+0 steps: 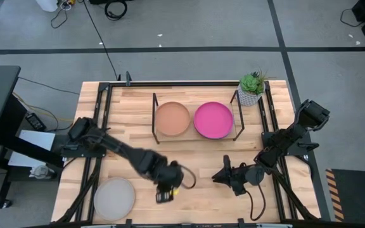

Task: Place and stack plates onto a shelf
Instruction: Stack the gray plate on top of the brown plate on the shelf

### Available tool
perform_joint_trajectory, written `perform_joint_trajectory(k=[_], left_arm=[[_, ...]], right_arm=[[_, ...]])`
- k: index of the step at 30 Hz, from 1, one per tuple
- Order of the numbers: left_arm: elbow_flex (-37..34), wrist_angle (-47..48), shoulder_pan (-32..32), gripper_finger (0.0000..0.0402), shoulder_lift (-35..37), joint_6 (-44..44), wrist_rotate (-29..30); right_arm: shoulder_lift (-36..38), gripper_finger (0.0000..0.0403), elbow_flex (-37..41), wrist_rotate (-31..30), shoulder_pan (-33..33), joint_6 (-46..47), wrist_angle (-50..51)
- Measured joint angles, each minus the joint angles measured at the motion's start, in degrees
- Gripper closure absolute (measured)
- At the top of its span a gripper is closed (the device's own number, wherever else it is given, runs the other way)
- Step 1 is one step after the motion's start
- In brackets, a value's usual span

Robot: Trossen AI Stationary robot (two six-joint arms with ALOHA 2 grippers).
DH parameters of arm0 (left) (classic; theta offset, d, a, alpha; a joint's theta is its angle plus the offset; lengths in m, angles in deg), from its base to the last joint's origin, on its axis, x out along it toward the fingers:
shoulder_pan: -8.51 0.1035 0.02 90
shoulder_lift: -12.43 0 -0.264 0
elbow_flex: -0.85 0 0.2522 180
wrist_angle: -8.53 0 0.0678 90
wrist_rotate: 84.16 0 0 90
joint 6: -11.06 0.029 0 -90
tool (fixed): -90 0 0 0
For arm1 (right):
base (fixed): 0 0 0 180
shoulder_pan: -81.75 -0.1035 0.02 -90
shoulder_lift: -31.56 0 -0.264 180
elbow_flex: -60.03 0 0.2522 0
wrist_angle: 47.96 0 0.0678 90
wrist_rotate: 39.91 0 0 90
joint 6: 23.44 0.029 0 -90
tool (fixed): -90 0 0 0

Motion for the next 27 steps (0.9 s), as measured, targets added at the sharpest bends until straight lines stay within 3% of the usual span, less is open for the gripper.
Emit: perform_joint_trajectory(k=[10,19,27], left_arm=[[0.0,2.02,-11.5,0.0259,0.0,-27.18,4.47],[-0.02,10.51,-19.64,0.0259,0.0,-53.24,9.97],[-0.02,16.59,-24.13,0.0259,-2.24,-68.02,11.48]], right_arm=[[0.0,0.0325,0.0,-0.11,6.97,-10.9,-8.8],[0.0,0.0325,0.02,-2.5,19.11,-10.69,-20.44],[0.0,0.0325,0.02,10.57,29.72,-7.92,-22.32]])
